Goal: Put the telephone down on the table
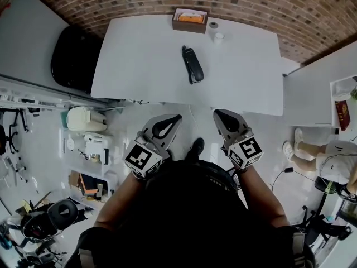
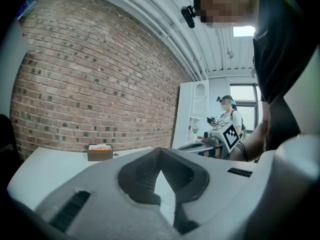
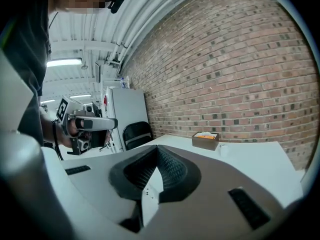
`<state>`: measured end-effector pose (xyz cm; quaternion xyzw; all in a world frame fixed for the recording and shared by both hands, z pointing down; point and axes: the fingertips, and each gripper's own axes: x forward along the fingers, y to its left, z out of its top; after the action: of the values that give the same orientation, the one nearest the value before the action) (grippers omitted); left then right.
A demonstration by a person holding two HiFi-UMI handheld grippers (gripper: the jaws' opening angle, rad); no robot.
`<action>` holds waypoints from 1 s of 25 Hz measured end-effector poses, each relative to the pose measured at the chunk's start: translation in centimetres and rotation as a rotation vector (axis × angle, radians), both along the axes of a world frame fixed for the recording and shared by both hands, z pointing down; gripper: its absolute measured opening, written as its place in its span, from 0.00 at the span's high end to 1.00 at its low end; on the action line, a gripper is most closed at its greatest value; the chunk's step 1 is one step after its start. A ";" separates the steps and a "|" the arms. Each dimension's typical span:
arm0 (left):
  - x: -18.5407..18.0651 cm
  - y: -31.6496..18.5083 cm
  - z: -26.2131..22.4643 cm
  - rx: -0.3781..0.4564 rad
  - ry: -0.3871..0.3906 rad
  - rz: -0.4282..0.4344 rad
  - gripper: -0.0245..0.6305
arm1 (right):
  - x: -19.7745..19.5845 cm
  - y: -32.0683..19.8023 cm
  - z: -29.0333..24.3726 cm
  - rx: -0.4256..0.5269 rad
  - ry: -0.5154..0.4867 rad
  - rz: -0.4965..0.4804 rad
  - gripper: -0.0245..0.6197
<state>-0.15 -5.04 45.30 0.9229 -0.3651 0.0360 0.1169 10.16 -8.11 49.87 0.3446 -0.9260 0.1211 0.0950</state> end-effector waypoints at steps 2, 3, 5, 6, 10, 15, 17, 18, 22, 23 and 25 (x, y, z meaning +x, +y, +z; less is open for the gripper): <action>-1.3 0.5 0.2 0.031 -0.003 0.021 0.95 | -1.4 0.6 -0.4 0.011 0.011 0.005 0.94; -1.9 0.9 0.2 0.048 -0.006 0.037 0.95 | -2.1 1.1 -0.6 0.013 0.010 0.012 0.94; -2.8 2.1 0.1 0.050 0.001 0.061 0.95 | -3.1 2.5 -1.1 0.014 0.003 0.029 0.94; -3.3 2.7 0.0 0.045 0.009 0.066 0.95 | -3.5 3.3 -1.4 0.018 0.001 0.036 0.94; -5.7 5.2 -0.7 0.049 0.034 0.086 0.95 | -5.7 5.9 -2.6 0.034 -0.007 0.061 0.94; -8.0 8.7 -1.9 0.081 0.037 0.144 0.95 | -8.4 10.0 -3.9 0.070 0.017 0.082 0.94; -8.8 10.2 -2.0 0.082 0.039 0.164 0.95 | -9.4 11.7 -3.9 0.074 0.027 0.087 0.94; -9.1 10.9 -1.9 0.081 0.039 0.175 0.95 | -9.8 12.4 -4.0 0.077 0.030 0.092 0.94; -9.8 13.2 -1.4 0.081 0.038 0.224 0.95 | -10.6 14.7 -4.1 0.098 0.059 0.111 0.94; -9.9 13.7 -1.3 0.079 0.037 0.229 0.95 | -10.7 15.2 -4.2 0.099 0.060 0.116 0.94; -9.8 14.7 -1.5 0.073 0.050 0.228 0.95 | -10.5 16.3 -4.4 0.099 0.057 0.122 0.94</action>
<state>-9.97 9.69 43.81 0.9627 -0.2557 0.0130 0.0873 -0.34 8.24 45.47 0.4082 -0.9050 0.0709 0.0967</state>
